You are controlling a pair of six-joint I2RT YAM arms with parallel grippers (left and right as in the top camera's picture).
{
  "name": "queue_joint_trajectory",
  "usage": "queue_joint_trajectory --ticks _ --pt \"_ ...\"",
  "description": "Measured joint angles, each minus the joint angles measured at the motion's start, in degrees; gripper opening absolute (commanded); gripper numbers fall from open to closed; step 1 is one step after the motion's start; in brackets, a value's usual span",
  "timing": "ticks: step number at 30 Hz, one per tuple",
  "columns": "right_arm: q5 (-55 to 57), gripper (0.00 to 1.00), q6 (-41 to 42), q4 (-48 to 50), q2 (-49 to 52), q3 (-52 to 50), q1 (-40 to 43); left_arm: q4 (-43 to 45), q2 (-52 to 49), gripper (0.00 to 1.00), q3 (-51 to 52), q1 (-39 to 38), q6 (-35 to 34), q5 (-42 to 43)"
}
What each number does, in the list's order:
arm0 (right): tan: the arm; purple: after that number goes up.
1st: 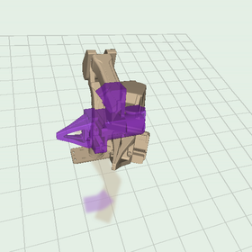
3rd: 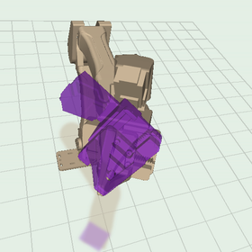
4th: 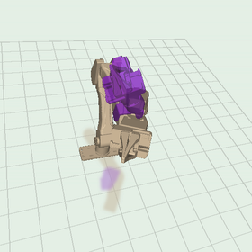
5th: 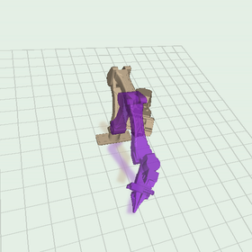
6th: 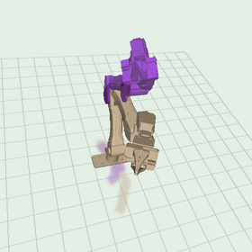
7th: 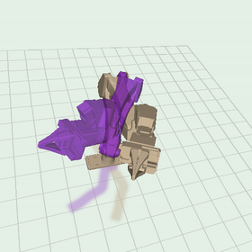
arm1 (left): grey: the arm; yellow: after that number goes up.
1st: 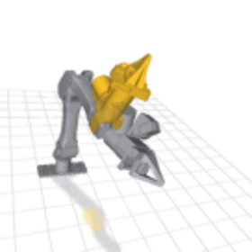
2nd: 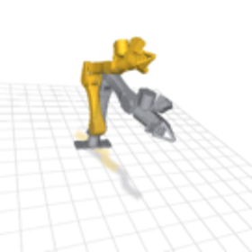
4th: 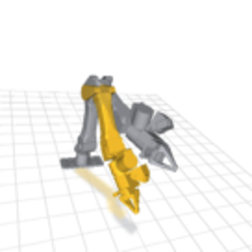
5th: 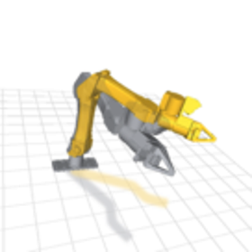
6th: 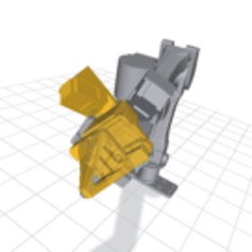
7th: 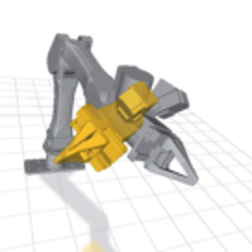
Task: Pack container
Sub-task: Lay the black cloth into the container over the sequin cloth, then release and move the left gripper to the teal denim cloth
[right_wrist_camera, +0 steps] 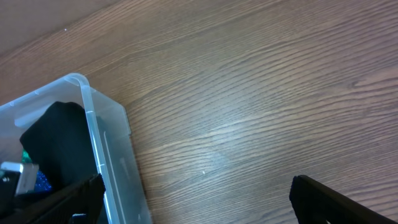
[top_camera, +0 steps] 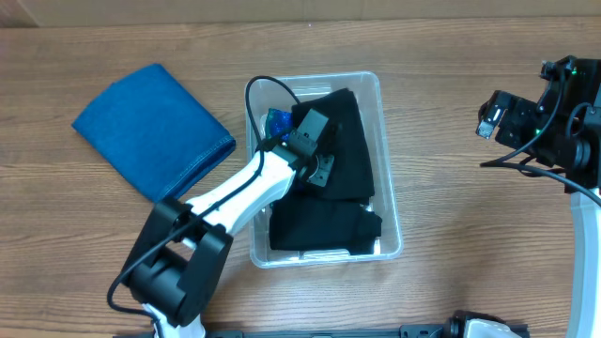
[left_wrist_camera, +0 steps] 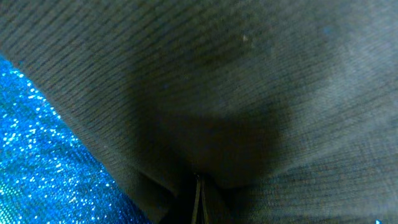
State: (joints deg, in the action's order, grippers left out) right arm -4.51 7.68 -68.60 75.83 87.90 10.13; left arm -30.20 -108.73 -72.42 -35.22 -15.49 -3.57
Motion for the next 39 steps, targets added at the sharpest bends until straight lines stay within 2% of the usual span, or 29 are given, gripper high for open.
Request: queue_joint_trajectory --ticks 6,8,9,11,12,15,17,19,21,22,24,26,29,32,39 --pt "0.0 1.0 -0.02 0.0 0.0 0.0 0.0 -3.08 -1.22 0.04 -2.6 2.01 -3.82 4.15" --pt "-0.02 1.0 -0.07 0.0 0.0 0.0 0.0 -5.77 -0.44 0.17 -4.35 2.34 -3.43 4.28" --pt "0.0 1.0 -0.02 0.0 0.0 0.0 0.0 -8.2 0.66 0.38 -6.05 2.64 -2.86 3.85" --pt "0.0 1.0 -0.02 0.02 0.0 0.0 0.0 -12.52 4.55 0.94 -10.47 2.99 -1.88 1.01" --pt "-0.02 1.0 0.0 0.0 0.0 0.0 0.0 -14.14 7.48 1.0 -13.07 3.08 -1.7 -0.96" --pt "-0.9 1.0 -0.02 0.09 0.0 0.0 0.0 -21.55 20.17 1.0 -19.58 4.57 -1.6 -5.53" --pt "-1.22 1.0 0.0 0.04 0.0 0.0 0.0 -28.98 27.54 1.0 -20.63 9.46 -2.6 -6.78" --pt "-1.29 1.0 0.02 0.07 0.0 0.0 0.0 -36.65 30.99 1.0 -20.94 19.96 -6.21 -7.85" --pt "-1.42 1.0 -0.02 0.15 0.0 0.0 0.0 -39.78 30.86 1.0 -20.52 30.08 -9.09 -6.56" --pt "-1.66 1.0 -0.02 0.22 0.0 0.0 0.0 -39.67 30.64 1.0 -18.91 38.03 -10.32 -4.28" --pt "-2.16 1.0 -0.02 0.28 0.0 0.0 0.0 -35.67 30.32 1.0 -13.4 50.05 -11.41 1.46" --pt "-2.58 1.0 -0.02 0.35 0.0 0.0 0.0 -28.92 29.64 1.0 -2.12 60.89 -11.41 9.38" --pt "-2.69 1.0 -0.02 0.35 0.0 0.0 0.0 -17.25 27.65 1.0 10.69 68.13 -10.08 17.64" --pt "-2.71 1.0 0.0 0.37 0.0 0.0 0.0 -10.56 21.18 1.0 16.63 71.89 -7.5 23.02" --pt "-2.75 1.0 -0.04 0.42 0.04 0.0 0.0 1.92 8.55 1.0 17.03 72.39 -2.29 29.59"
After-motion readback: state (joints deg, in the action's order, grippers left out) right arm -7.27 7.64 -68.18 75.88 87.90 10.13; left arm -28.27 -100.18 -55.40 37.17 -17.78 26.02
